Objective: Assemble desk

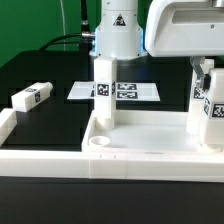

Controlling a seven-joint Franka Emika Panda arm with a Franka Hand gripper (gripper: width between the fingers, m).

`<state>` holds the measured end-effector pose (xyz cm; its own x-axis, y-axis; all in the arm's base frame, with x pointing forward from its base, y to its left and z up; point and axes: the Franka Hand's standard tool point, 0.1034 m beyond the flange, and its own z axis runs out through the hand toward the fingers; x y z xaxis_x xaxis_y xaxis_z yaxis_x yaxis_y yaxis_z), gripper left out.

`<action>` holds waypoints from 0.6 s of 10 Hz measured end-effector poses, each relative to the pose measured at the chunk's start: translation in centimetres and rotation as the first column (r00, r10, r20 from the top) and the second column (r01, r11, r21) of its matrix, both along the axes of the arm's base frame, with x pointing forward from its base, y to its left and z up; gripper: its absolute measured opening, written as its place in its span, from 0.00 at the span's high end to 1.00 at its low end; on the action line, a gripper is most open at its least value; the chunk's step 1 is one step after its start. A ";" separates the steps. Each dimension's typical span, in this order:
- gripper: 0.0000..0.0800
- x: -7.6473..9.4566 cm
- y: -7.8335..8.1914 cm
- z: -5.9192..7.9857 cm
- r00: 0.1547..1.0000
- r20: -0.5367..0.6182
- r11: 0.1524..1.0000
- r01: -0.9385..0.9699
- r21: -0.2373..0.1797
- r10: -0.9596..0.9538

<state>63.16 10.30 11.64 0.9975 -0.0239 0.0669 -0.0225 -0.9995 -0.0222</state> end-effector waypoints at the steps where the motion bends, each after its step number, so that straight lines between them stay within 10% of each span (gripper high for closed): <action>1: 0.64 0.0 0.0 0.0 1.000 0.000 1.000 0.000 0.000 0.000; 6: 0.64 -0.1 0.2 -0.1 0.920 -0.008 0.920 0.391 0.033 -0.391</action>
Offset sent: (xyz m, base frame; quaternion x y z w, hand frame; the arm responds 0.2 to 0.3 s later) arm 0.0000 0.0000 0.0000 0.0000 0.0000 0.1296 0.9916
